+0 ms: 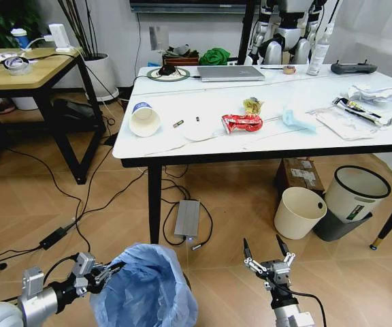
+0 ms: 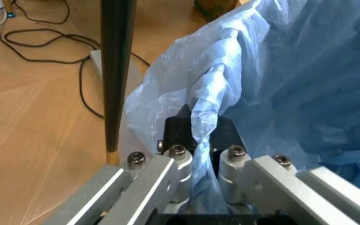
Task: Pick up the trash bin and place the trash from the table into it.
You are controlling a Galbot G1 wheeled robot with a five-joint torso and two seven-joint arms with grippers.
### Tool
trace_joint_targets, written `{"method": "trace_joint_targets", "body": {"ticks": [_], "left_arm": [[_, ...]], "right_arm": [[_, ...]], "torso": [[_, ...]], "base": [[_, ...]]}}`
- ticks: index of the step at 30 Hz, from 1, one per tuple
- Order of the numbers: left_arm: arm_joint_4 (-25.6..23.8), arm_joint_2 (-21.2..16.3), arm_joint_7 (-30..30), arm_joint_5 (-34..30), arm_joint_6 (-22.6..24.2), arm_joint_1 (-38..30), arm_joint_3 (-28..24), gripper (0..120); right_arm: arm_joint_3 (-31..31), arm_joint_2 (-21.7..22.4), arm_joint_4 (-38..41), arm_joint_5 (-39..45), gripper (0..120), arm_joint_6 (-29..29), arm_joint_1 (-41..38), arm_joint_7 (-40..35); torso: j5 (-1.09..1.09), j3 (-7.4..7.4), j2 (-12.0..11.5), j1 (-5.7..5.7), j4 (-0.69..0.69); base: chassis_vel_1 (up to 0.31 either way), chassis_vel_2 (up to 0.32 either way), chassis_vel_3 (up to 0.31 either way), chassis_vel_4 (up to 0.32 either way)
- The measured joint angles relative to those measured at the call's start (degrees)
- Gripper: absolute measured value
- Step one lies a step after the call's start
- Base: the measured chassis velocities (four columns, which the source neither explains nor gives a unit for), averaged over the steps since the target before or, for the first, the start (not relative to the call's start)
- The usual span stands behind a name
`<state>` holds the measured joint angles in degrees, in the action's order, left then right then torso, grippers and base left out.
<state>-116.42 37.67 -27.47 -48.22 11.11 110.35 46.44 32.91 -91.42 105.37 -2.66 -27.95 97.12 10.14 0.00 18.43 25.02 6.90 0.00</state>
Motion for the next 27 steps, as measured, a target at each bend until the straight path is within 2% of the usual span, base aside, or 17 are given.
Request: {"method": "trace_joint_targets", "body": {"ticks": [19, 27], "left_arm": [[-0.2, -0.7, 0.0, -0.7, 0.5, -0.4, -0.4, 0], [-0.2, -0.2, 0.1, -0.3, 0.6, -0.2, -0.4, 0]], "right_arm": [[-0.1, -0.4, 0.3, -0.1, 100, 0.2, 0.1, -0.1], [-0.4, -0.1, 0.2, -0.2, 100, 0.2, 0.1, -0.1]], "torso": [[0.00, 3.20, 5.2, 1.96, 0.00], [0.00, 4.11, 6.6, 2.51, 0.00]], "base": [[0.000, 0.000, 0.000, 0.000], [0.000, 0.000, 0.000, 0.000]]}}
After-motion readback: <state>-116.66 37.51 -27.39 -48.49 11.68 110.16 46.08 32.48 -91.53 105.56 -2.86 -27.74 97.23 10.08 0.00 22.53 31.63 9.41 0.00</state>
